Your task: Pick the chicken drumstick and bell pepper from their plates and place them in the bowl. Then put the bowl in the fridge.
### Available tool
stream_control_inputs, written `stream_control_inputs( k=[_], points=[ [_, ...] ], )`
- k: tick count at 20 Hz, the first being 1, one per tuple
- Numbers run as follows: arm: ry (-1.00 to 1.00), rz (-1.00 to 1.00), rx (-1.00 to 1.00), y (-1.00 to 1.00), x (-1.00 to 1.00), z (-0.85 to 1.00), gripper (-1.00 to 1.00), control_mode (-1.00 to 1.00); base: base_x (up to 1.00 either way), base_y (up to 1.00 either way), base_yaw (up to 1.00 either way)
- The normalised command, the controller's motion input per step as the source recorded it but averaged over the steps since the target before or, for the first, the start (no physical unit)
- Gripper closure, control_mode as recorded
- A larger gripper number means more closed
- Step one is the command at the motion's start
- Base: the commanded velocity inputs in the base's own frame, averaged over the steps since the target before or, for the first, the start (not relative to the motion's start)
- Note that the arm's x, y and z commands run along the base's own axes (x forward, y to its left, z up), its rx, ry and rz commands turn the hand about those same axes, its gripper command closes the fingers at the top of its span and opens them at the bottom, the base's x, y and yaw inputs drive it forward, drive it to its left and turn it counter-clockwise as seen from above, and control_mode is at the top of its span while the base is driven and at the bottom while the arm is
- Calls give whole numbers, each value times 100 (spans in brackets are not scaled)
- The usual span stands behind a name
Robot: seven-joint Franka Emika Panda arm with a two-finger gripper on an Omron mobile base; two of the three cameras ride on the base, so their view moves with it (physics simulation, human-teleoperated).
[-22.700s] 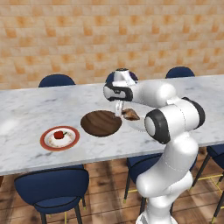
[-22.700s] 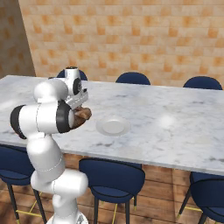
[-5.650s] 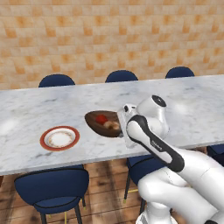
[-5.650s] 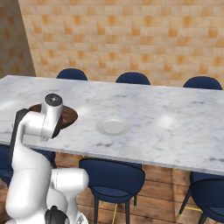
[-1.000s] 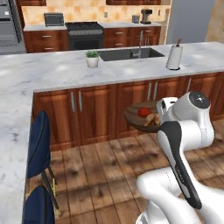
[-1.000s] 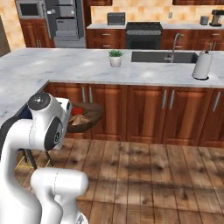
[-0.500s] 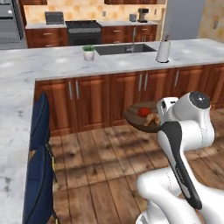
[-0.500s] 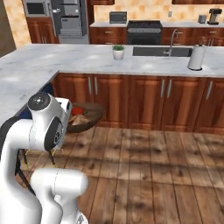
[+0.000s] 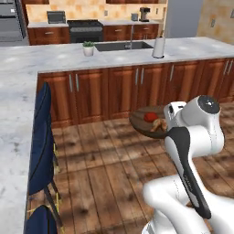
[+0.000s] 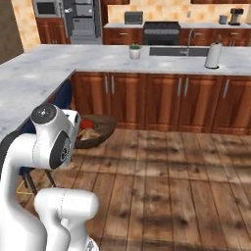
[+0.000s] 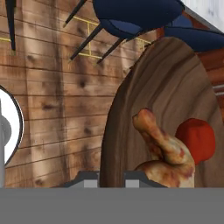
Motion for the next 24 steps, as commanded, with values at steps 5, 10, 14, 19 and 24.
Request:
stream_control_inputs(
  k=[5,10,14,19,24],
  points=[
    [0,0,0,0,0,0,100,100,-94,0,0],
    [0,0,0,0,0,0,100,100,-94,0,0],
    [0,0,0,0,0,0,100,100,-94,0,0],
    [0,0,0,0,0,0,100,100,-94,0,0],
    [0,0,0,0,0,0,100,100,-92,0,0]
  ],
)
